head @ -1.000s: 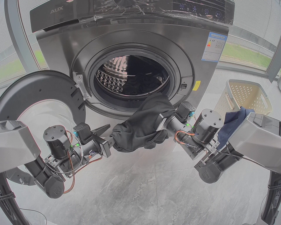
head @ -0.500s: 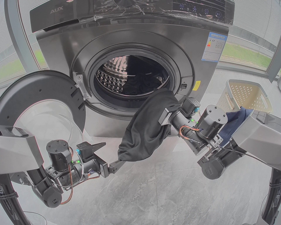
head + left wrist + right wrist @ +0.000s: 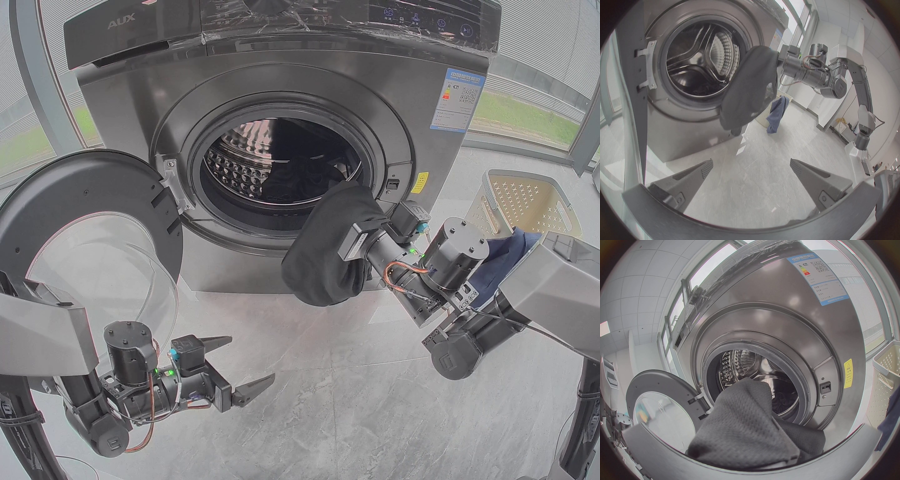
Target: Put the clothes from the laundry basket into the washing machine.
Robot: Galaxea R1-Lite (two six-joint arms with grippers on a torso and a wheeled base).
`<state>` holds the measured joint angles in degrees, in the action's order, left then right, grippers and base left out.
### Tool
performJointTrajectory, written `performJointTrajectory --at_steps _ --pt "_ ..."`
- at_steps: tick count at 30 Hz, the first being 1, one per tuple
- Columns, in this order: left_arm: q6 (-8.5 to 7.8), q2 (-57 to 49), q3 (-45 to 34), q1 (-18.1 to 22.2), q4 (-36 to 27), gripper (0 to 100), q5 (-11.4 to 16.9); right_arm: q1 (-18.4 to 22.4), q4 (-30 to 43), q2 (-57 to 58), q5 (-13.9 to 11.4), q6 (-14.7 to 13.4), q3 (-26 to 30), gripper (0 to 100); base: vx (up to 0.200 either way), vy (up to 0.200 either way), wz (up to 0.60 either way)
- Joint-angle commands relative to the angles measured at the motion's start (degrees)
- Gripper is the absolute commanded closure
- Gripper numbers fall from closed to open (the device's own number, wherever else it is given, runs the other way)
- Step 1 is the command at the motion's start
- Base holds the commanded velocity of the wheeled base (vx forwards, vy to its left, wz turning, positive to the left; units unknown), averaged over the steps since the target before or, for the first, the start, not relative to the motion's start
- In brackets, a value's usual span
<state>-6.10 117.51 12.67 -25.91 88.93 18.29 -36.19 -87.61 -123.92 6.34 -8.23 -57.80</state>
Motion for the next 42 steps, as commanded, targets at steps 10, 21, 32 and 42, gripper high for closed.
performJointTrajectory --at_steps 10,21,32,42 --pt "4.43 5.6 27.7 -8.1 -0.1 0 -2.6 -3.9 0.3 -1.0 0.2 0.1 0.0 100 0.000 0.000 0.00" --pt "4.34 13.9 38.1 -8.3 -0.5 0 -3.2 -4.6 0.3 -0.4 0.2 0.1 0.2 100 0.000 0.000 0.00" --pt "3.99 19.1 46.4 -7.8 -1.7 0 -7.6 -8.1 0.3 0.3 0.4 0.0 1.2 100 0.000 0.000 0.00" --pt "3.99 21.5 51.7 -6.0 -1.8 0 -11.0 -8.8 0.3 0.8 2.0 -0.2 2.4 100 0.000 0.000 0.00"
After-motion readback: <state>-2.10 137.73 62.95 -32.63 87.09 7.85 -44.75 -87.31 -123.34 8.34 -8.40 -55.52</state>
